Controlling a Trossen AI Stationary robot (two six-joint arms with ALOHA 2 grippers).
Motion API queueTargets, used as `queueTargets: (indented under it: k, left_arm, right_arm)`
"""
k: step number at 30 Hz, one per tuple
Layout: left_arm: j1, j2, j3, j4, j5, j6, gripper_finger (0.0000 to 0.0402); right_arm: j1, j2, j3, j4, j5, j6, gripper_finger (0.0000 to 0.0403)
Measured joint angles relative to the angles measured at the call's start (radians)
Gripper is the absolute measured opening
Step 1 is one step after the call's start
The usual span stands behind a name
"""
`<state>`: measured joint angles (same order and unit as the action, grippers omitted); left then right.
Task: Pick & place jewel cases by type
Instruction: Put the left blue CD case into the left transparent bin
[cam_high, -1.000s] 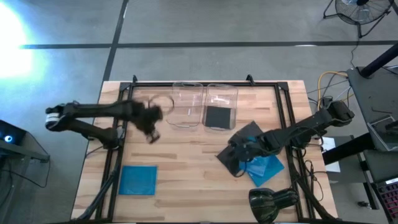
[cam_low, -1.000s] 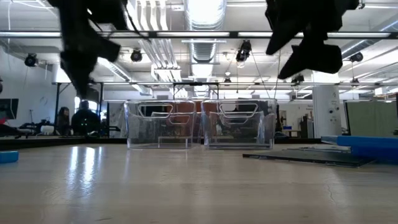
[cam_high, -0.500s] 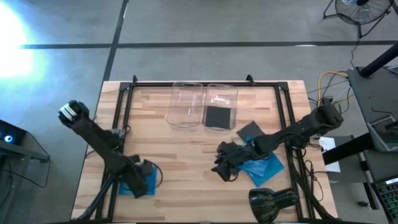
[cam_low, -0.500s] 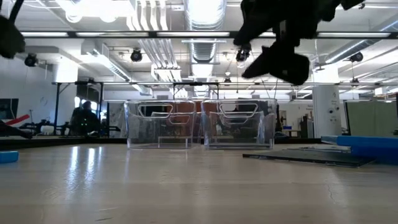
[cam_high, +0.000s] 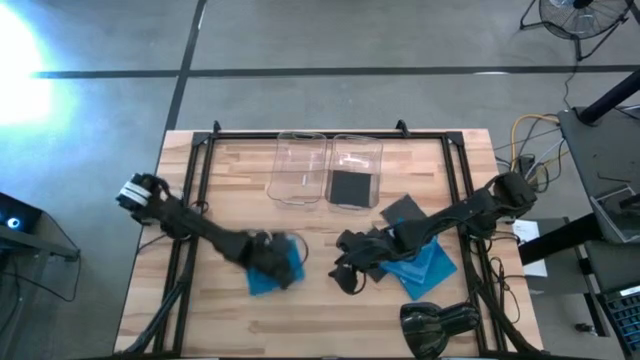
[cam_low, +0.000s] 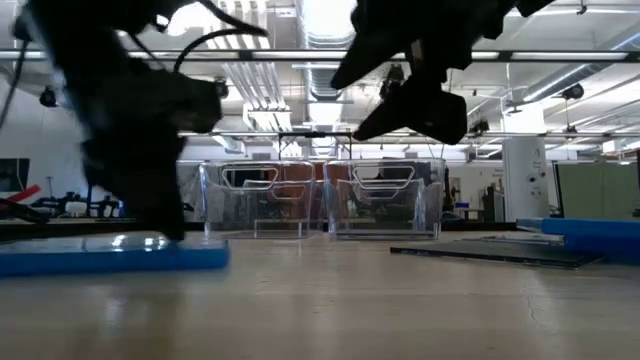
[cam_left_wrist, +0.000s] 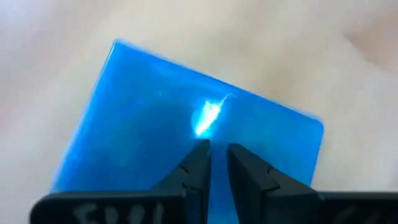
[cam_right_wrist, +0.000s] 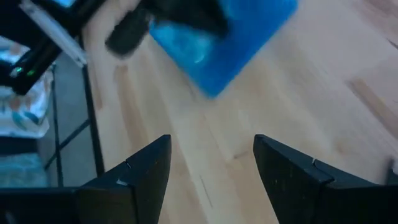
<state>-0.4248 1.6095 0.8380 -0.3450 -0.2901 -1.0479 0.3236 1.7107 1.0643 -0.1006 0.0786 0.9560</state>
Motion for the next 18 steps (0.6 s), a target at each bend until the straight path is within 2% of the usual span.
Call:
queueTargets:
  k: [3, 6, 8, 11, 14, 18]
  left_arm:
    - [0.040, -0.091, 0.043, -0.127, -0.059, 0.030, 0.0035]
    - [0.031, -0.184, 0.057, -0.373, -0.115, -0.043, 0.0035]
    - [0.021, -0.211, 0.032, -0.501, -0.117, -0.097, 0.0035]
    - [0.028, -0.245, -0.043, -0.602, -0.150, -0.173, 0.0035]
    - [0.085, -0.250, -0.134, -0.511, -0.167, -0.217, 0.0035]
    - [0.159, -0.251, -0.228, -0.285, -0.064, -0.231, 0.0035]
  right_arm:
    - [-0.003, 0.003, -0.005, -0.014, 0.000, 0.085, 0.0224]
    - [-0.003, 0.013, -0.017, -0.018, -0.001, 0.148, 0.0224]
    - [-0.003, 0.036, -0.020, -0.014, -0.001, 0.166, 0.0224]
    - [-0.003, 0.085, -0.008, 0.048, -0.018, 0.188, 0.0224]
    - [-0.003, 0.161, 0.031, 0.124, -0.061, 0.270, 0.0224]
    - [-0.007, 0.273, 0.108, 0.133, -0.091, 0.374, 0.0224]
